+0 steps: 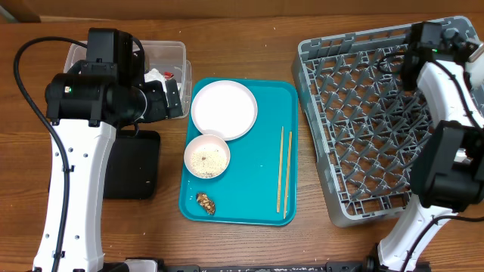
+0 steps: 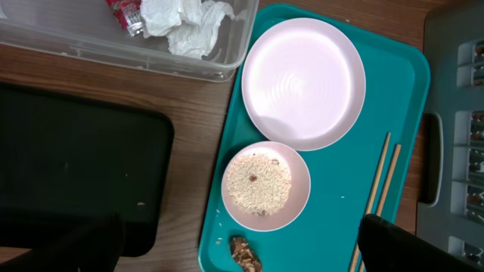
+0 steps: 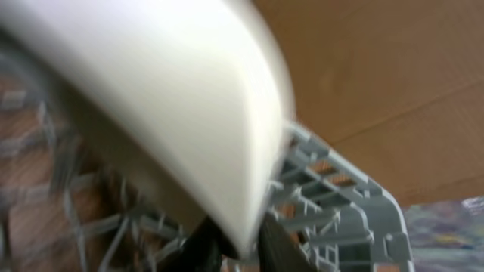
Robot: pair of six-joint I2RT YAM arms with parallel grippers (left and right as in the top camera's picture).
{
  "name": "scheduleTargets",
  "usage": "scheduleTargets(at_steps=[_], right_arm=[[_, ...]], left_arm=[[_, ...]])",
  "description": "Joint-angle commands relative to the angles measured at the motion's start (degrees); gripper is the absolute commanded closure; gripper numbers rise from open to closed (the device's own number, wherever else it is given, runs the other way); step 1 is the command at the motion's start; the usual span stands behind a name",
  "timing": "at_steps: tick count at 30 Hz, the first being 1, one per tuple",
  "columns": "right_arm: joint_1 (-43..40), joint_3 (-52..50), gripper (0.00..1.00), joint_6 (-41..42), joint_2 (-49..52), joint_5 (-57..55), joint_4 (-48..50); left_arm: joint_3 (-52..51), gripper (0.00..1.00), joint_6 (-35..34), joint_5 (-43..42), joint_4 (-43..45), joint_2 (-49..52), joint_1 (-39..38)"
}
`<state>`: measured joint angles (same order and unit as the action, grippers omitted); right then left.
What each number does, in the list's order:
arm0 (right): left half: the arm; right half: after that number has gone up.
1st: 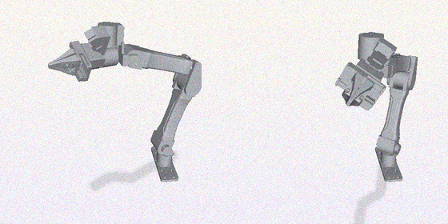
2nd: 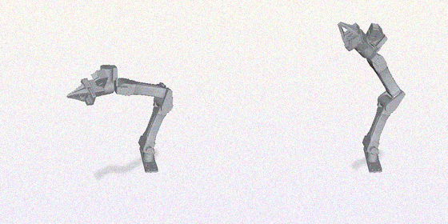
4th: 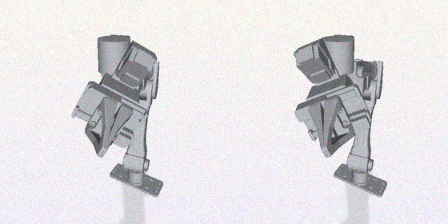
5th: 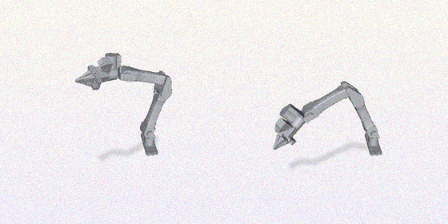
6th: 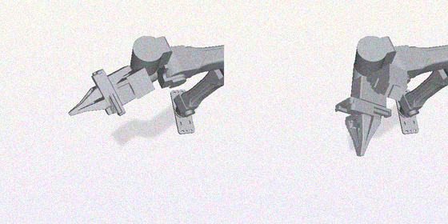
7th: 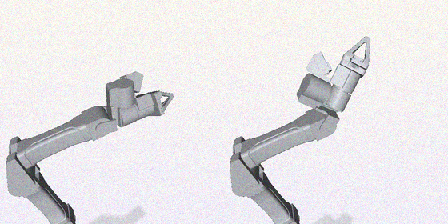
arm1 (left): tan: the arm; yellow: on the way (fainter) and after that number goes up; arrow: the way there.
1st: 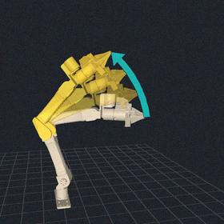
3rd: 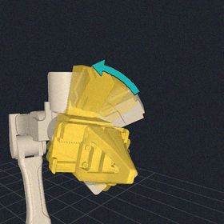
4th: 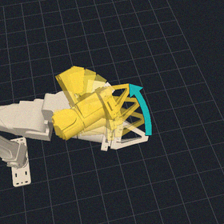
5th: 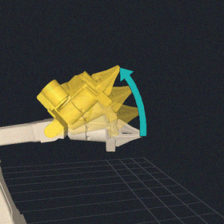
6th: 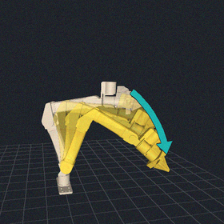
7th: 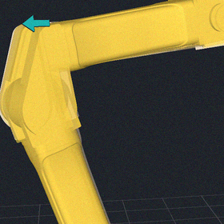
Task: Sort waste into correct bins and load items into the dishwasher
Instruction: 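Place the pale blue bowl into the dish rack's back right, then grasp the pink rice bowl with the left gripper and lift it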
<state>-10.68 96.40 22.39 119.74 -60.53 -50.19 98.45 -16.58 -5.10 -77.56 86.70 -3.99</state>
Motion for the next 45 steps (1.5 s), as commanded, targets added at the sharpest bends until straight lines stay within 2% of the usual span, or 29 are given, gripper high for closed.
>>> scheduleTargets(at_steps=[1,5,10,14,17,19,21,22,24,28,34,40,45], right_arm=[[2.03,0.0,0.63,0.39,-1.6,3.06,-1.4],[2.8,0.02,0.49,0.39,-4.57,4.37,-1.99],[2.84,0.02,0.42,0.37,-11.47,8.57,-2.69],[2.86,0.02,0.36,0.31,-18.56,16.22,-4.66],[2.86,0.02,0.34,0.33,-23.1,25.42,-8.13],[2.84,0.02,0.25,0.33,-25.62,34.21,-10.93],[2.84,0.02,0.2,0.33,-27.02,41.46,-13.99],[2.84,0.02,0.12,0.24,-27.41,47.63,-16.81],[2.84,-0.02,0.05,0.09,-27.12,56.48,-22.21],[2.97,-0.02,0.02,-5.07,-26.99,62.38,-28.35],[2.97,-0.02,0.01,-5.03,-26.99,65.18,-30.1],[2.97,-0.02,0.01,-5.03,-26.99,65.7,-30.18],[2.97,-0.02,0.0,-5.03,-26.99,65.81,-30.21]], left_arm=[[0.28,0.0,-0.37,0.17,0.17,0.2,0.17],[0.26,0.0,-0.35,0.17,0.17,0.2,0.17],[0.28,0.0,-0.35,0.17,0.17,0.2,0.17],[0.26,0.0,-0.35,0.2,0.2,0.2,0.17],[0.28,0.0,-0.35,0.17,0.17,0.2,0.17],[0.26,0.0,-0.35,0.17,0.17,0.2,0.17],[0.28,0.0,-0.35,0.2,0.2,0.2,0.17],[0.28,0.0,-0.35,0.17,0.2,0.2,0.17],[0.26,0.0,-0.37,0.13,0.2,0.2,0.17],[0.24,0.01,-0.33,0.15,0.13,0.2,-1.46],[-2.29,0.01,-0.2,1.11,0.72,0.2,-7.96],[-11.65,0.01,-1.25,1.07,3.8,0.2,-14.97],[-21.11,0.01,-3.82,0.57,9.94,0.2,-19.32]])
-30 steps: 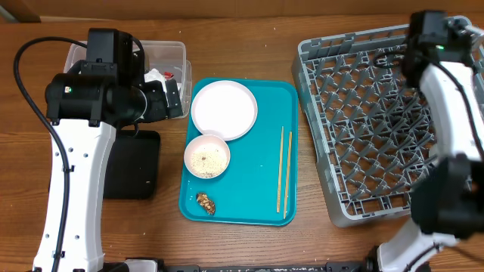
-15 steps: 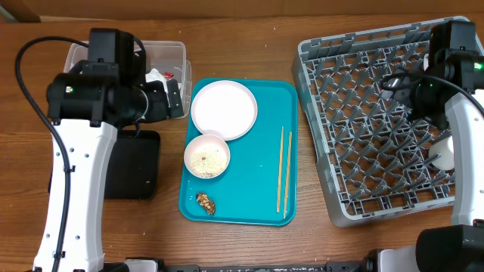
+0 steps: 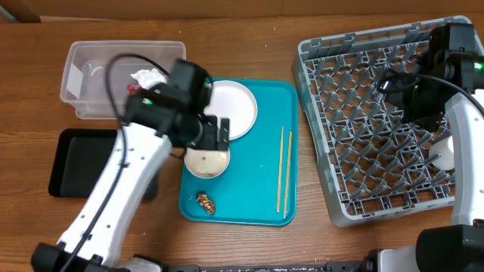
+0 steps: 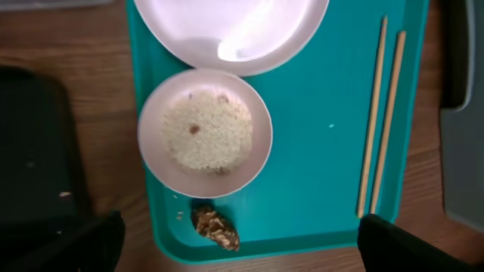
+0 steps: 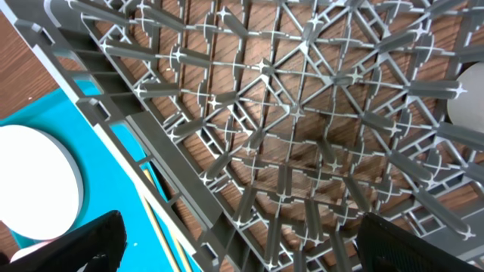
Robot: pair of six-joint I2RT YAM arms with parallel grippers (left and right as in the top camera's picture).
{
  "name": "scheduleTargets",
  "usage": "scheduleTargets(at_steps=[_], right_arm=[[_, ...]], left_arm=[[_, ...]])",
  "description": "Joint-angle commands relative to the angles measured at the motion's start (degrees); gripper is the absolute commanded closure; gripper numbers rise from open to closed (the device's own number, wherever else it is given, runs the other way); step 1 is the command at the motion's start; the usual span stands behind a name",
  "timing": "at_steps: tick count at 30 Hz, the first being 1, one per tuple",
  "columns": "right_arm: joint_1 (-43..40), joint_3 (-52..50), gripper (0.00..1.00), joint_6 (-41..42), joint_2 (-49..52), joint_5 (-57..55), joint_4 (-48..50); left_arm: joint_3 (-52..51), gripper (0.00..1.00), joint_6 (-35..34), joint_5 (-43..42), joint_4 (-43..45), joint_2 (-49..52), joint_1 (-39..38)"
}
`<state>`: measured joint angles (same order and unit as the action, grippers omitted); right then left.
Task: Sort waste into correct bins and load items into the dishwasher
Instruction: 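Grasp the pink rice bowl with the left gripper and lift it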
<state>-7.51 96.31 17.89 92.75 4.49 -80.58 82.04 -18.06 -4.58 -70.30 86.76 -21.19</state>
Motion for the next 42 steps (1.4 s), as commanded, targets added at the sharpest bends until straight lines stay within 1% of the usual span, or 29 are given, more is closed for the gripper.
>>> scheduleTargets(at_steps=[1,8,9,14,15,19,25,28,29,31,33,35,38,40,42], right_arm=[[-0.2,0.07,0.0,-0.52,0.0,0.79,0.17],[-0.2,0.07,0.0,-0.52,0.0,0.79,0.04],[-0.2,0.07,0.0,-0.52,0.0,0.79,0.04],[-0.2,0.07,0.0,-0.52,0.0,0.81,0.04],[-0.2,0.07,0.0,-0.52,0.0,0.81,0.0],[-0.2,0.07,0.0,-0.52,0.0,0.81,-0.22],[-0.2,0.07,0.0,-0.52,0.0,0.79,-0.35],[-0.2,0.07,0.0,-0.52,0.0,0.79,-0.37],[-0.2,0.07,0.0,-0.52,0.0,0.79,-0.37],[-0.2,0.07,0.0,-0.52,0.0,0.79,-0.35],[-0.2,0.07,0.0,-0.52,0.0,0.79,-0.37],[-0.2,0.07,0.0,-0.52,0.0,0.79,-0.37],[-0.2,0.07,0.0,-0.52,0.0,0.79,-0.37],[-0.2,0.07,0.0,-0.52,0.0,0.79,-0.37],[-0.2,0.07,0.0,-0.52,0.0,0.79,-0.39]], left_arm=[[-6.25,0.02,-2.36,0.07,4.22,0.13,-2.84],[-16.22,0.08,-2.36,0.13,17.25,0.13,-7.06],[-18.32,0.09,-2.36,0.15,20.48,0.13,-7.61],[-23.02,0.12,-2.34,1.07,28.28,0.22,-8.04],[-24.02,0.14,-2.34,1.75,30.16,0.52,-8.07],[-24.68,0.16,-2.34,2.25,32.02,2.4,-8.09],[-24.68,0.15,-2.32,2.21,33.38,8.28,-8.09],[-24.68,0.17,-2.34,2.03,33.64,10.54,-8.09],[-24.68,0.2,-2.34,2.01,33.73,10.99,-8.09],[-24.68,0.28,-2.34,2.03,33.86,11.43,-8.09],[-24.68,0.41,-2.34,2.03,33.97,11.5,-8.09],[-24.65,0.57,-2.34,1.99,33.97,11.5,-8.09],[-24.65,0.75,-2.34,1.86,33.94,11.5,-8.09],[-24.52,0.81,-2.34,1.29,33.92,11.5,-8.09],[-24.2,0.85,-2.32,0.44,33.79,11.47,-8.09]])
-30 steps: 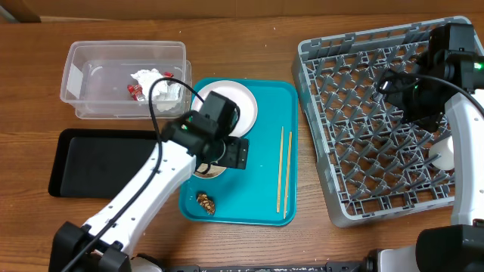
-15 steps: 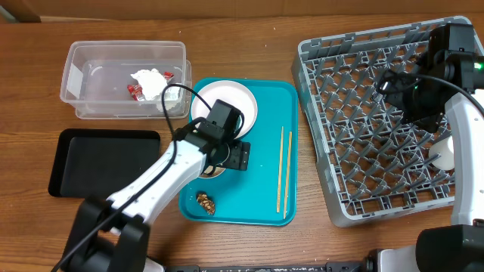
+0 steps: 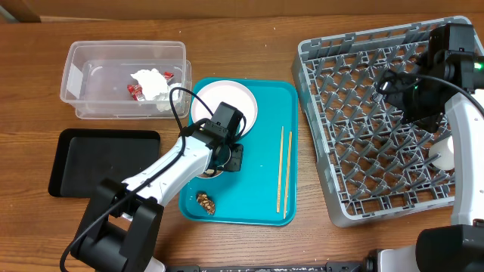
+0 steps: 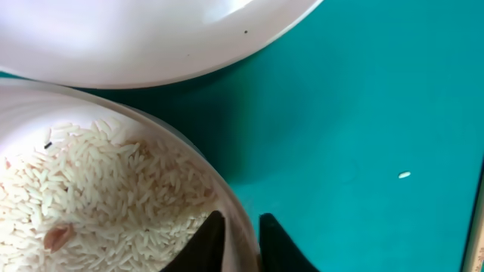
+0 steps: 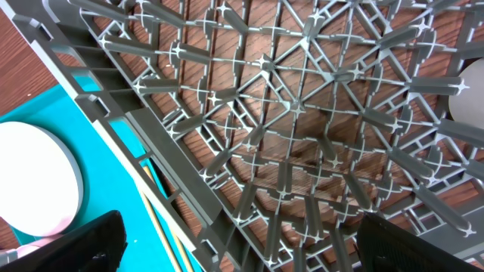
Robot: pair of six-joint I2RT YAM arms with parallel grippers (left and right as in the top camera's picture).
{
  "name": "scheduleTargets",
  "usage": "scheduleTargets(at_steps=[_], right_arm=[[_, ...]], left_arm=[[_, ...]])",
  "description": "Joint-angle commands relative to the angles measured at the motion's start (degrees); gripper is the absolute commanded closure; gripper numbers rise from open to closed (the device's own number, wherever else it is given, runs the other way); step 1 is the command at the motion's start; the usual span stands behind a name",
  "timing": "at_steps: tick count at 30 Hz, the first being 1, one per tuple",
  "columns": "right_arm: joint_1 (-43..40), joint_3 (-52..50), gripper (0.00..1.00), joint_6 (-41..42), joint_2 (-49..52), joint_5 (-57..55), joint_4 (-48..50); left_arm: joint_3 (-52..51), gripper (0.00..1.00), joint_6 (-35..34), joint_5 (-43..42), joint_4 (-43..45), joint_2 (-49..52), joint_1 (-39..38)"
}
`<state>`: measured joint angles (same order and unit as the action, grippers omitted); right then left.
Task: Sort waste into correct bins and load items into the dishwasher
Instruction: 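Grasp the pink rice bowl with the left gripper and lift it, then tip the rice bowl over the black tray to dump the rice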
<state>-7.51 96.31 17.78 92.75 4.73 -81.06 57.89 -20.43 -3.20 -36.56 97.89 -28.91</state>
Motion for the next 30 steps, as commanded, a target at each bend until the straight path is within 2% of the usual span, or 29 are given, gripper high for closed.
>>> scheduleTargets(at_steps=[1,2,15,22,30], right_arm=[[-0.2,0.07,0.0,-0.42,0.0,0.55,0.09],[-0.2,0.07,0.0,-0.42,0.0,0.55,0.09],[-0.2,0.07,0.0,-0.44,0.0,0.52,-0.09],[-0.22,0.07,0.0,-0.46,0.0,0.5,-0.31],[-0.22,0.07,0.0,-0.74,0.0,0.5,-0.57]], left_arm=[[0.39,0.89,0.02,-1.14,-0.33,0.35,-0.37],[1.22,0.96,0.02,-1.2,-1.25,0.35,-0.37],[17.16,0.96,0.02,-0.68,-21.7,-2.38,0.9],[17.81,0.96,0.57,-2.93,-26.34,-8.04,8.63],[15.76,0.96,20.0,-27.63,-28.3,-9.53,29.81]])
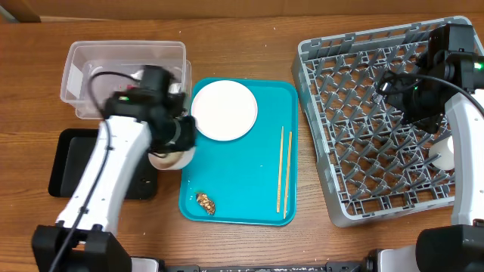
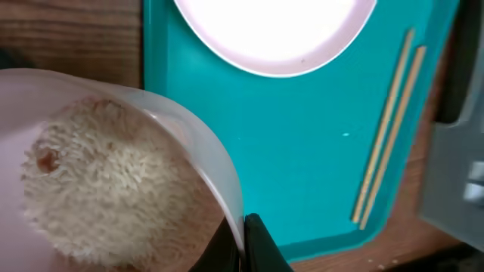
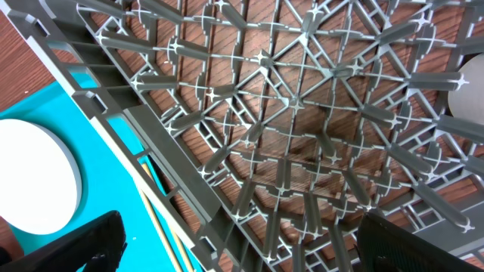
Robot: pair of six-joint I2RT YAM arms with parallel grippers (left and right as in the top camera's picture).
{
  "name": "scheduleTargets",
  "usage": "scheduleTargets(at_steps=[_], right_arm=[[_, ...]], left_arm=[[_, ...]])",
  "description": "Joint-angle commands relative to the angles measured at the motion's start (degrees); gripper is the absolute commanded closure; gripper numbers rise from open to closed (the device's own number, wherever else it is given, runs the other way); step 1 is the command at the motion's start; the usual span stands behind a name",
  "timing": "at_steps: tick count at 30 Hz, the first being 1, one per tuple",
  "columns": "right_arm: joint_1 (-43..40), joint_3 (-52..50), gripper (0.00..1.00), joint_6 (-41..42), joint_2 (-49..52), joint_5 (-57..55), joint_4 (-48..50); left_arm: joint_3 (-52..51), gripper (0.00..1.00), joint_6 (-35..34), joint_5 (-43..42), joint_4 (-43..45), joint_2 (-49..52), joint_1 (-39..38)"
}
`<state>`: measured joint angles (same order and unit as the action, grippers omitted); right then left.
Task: Sort waste into correct bins and load items into the dishwasher
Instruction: 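Tip the rice bowl over the black tray to dump the rice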
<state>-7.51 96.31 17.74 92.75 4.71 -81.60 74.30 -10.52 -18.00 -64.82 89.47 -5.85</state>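
A pink bowl of rice [image 2: 113, 174] hangs above the table just left of the teal tray [image 1: 257, 196]. My left gripper [image 2: 243, 227] is shut on its right rim; from overhead the bowl [image 1: 168, 159] shows under the arm. A white plate [image 1: 224, 110], two chopsticks [image 1: 285, 172] and a brown food scrap [image 1: 205, 202] lie on the tray. My right gripper [image 3: 242, 253] is open above the grey dish rack [image 1: 363, 121], holding nothing. A white bowl [image 1: 446, 153] rests in the rack at its right side.
A black tray [image 1: 68, 162] lies left of the held bowl. Behind it stands a clear bin [image 1: 91, 64], partly hidden by my left arm. The rack's wall runs close along the teal tray's right edge.
The rice bowl was on the teal tray with my left fingers at its rim. Now it is lifted and held past the tray's left edge, by the black tray. The right arm has not moved.
My left gripper was open near the clear bin while my right held a white bowl over the rack. Then the white bowl lay in the rack, right gripper open, left open above the rice bowl. Then the left was at the bowl's rim, and now holds it off the tray.
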Motion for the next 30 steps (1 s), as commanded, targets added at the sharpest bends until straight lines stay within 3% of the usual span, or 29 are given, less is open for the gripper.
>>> scheduleTargets(at_steps=[1,7,14,20,30], right_arm=[[-0.22,0.07,0.0,-1.07,0.0,0.52,-0.07],[-0.22,0.07,0.0,-1.27,0.0,0.52,-0.17],[-0.22,0.07,0.0,-1.27,0.0,0.52,-0.44],[-0.2,0.07,0.0,-1.27,0.0,0.52,-0.98],[-0.22,0.07,0.0,-1.29,0.0,0.52,-1.46]], left_arm=[[-1.22,0.96,11.34,-14.88,0.13,-1.09,9.05],[-8.0,0.96,20.55,-32.61,4.28,-1.07,24.63],[-16.09,0.96,26.23,-46.38,8.96,0.35,35.47],[-20.04,0.96,29.66,-57.05,9.6,5.14,41.48],[-20.31,0.96,28.92,-66.42,9.38,8.9,44.89]])
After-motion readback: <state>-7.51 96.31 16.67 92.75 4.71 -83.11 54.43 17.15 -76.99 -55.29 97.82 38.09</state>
